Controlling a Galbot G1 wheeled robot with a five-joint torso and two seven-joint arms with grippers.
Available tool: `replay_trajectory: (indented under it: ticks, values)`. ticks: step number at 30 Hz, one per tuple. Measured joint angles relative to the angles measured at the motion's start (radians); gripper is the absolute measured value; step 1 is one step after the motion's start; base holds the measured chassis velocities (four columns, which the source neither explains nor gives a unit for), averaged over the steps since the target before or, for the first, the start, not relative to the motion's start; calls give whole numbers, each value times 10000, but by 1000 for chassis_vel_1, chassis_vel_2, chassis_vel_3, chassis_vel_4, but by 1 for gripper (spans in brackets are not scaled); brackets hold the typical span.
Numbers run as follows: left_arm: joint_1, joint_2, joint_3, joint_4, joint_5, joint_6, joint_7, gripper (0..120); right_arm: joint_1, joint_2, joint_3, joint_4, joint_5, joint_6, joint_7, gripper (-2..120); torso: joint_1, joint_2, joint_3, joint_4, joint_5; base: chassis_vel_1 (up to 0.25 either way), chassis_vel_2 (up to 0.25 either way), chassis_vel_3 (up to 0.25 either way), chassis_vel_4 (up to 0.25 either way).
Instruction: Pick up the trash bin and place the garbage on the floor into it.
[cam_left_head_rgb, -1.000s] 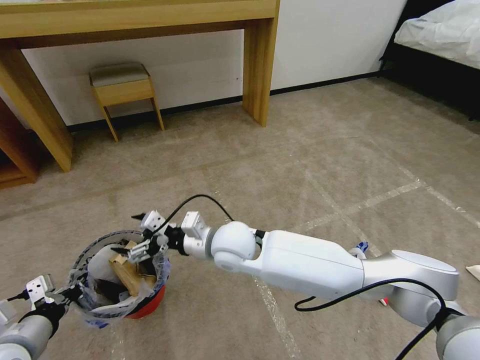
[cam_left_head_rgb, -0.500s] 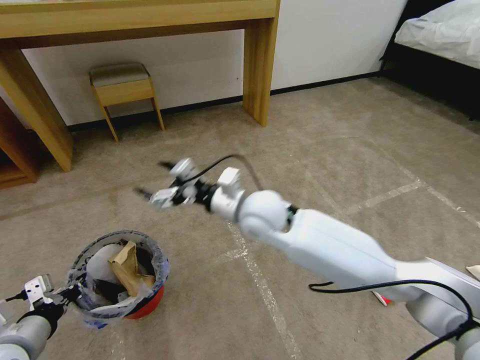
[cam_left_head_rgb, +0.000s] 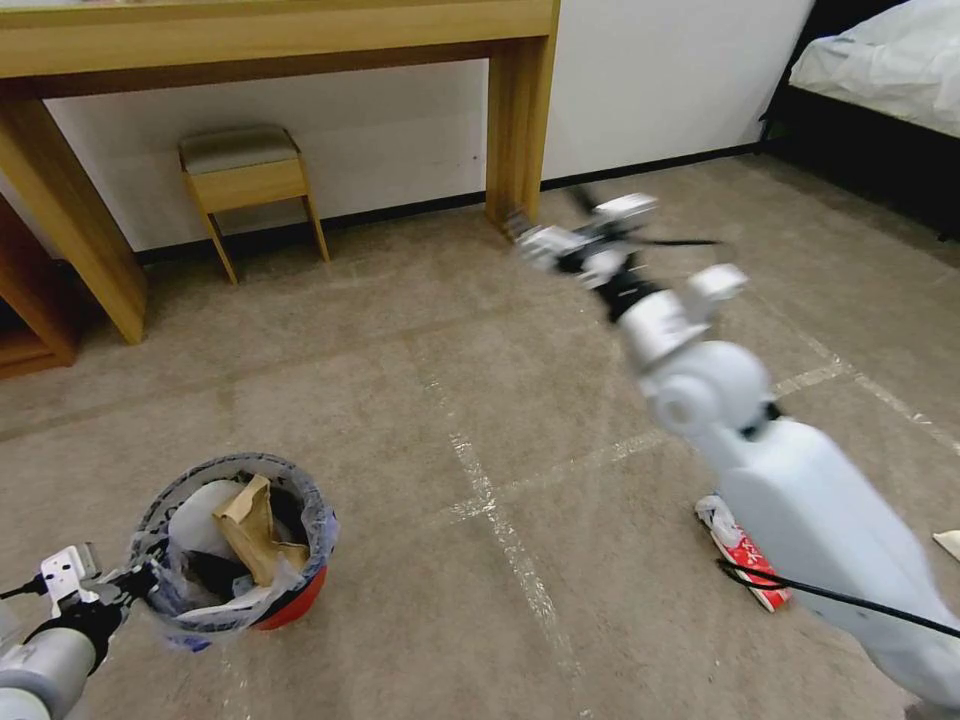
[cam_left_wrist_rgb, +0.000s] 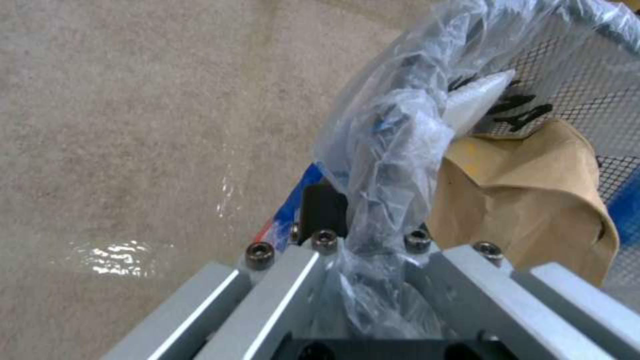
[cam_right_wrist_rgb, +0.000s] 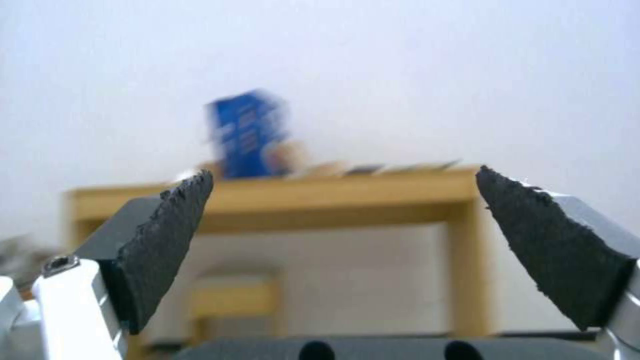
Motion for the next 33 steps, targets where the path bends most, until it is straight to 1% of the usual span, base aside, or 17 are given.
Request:
replay_trajectory:
  ticks: [1, 2, 4, 5, 7, 8, 10, 13, 14, 16, 17, 19, 20, 22, 26, 28, 33]
  values:
    - [-17, -47, 34, -58, 12, 0, 17, 1, -847, 15, 960, 205, -401, 199, -32, 99, 0, 0, -1, 0, -2, 0, 0, 0, 0]
    - [-17, -47, 34, -58, 12, 0, 17, 1, -847, 15, 960, 205, -401, 199, -32, 99, 0, 0, -1, 0, -2, 0, 0, 0, 0]
    - [-19, -155, 84, -214, 87, -1, 123, 1, -2346, 206, 2360, 534, -1248, 825, -49, 99, -1, 0, -1, -6, 6, 0, 0, 0, 0]
    - [-19, -155, 84, -214, 87, -1, 123, 1, -2346, 206, 2360, 534, -1248, 825, -49, 99, -1, 0, -1, -6, 6, 0, 0, 0, 0]
    - [-29, -179, 114, -291, 99, -1, 156, 1, -3256, 431, 3181, 849, -1769, 1420, -35, 99, -1, -1, -1, -1, -1, 0, 0, 0, 0]
    - [-29, -179, 114, -291, 99, -1, 156, 1, -3256, 431, 3181, 849, -1769, 1420, -35, 99, -1, -1, -1, -1, -1, 0, 0, 0, 0]
    - [-76, -207, 122, -368, 81, -2, 163, 1, -4319, 747, 4030, 1421, -1932, 1644, -7, 99, 0, 0, -1, -1, -2, 0, 0, 0, 0]
    - [-132, -265, 146, -447, 65, -1, 193, 1, -5080, 1072, 4520, 1748, -1925, 1772, 83, 99, -1, 0, -2, -1, -5, 0, 0, 0, 0]
    - [-132, -265, 146, -447, 65, -1, 193, 1, -5080, 1072, 4520, 1748, -1925, 1772, 83, 99, -1, 0, -2, -1, -5, 0, 0, 0, 0]
    - [-217, -378, 169, -547, 166, -16, 277, 1, -5890, 1647, 4839, 1821, -2243, 2037, 113, 98, -1, 0, -2, -1, -2, 0, 0, 0, 0]
    - [-217, -378, 169, -547, 166, -16, 277, 1, -5890, 1647, 4839, 1821, -2243, 2037, 113, 98, -1, 0, -2, -1, -2, 0, 0, 0, 0]
    - [-255, -436, 190, -656, 270, -36, 361, 1, -6437, 2156, 4849, 1773, -2678, 2383, 225, 97, -1, 0, -2, -1, -5, 0, 0, 0, 0]
    - [-255, -436, 190, -656, 270, -36, 361, 1, -6437, 2156, 4849, 1773, -2678, 2383, 225, 97, -1, 0, -2, -1, -5, 0, 0, 0, 0]
    - [-311, -424, 190, -726, 323, -72, 451, 1, -6915, 2575, 4623, 1568, -3047, 2808, 610, 95, -1, 0, -1, -2, -2, 0, 0, 0, 0]
    - [-372, -415, 180, -727, 372, -82, 553, 1, -7068, 2760, 4440, 1380, -3291, 3168, 1009, 90, 0, 0, 0, 0, -3, 0, 0, 0, 0]
    - [-424, -461, 196, -687, 552, -127, 715, 1, -7159, 2908, 4421, 1256, -3648, 3301, 1152, 84, -1, 0, 0, 0, -4, 0, 0, 0, 0]
    - [-403, -520, 217, -599, 808, -177, 982, 1, -7333, 3075, 4359, 1163, -4078, 3352, 1171, 82, -1, 0, 0, 0, -4, 0, 0, 0, 0]
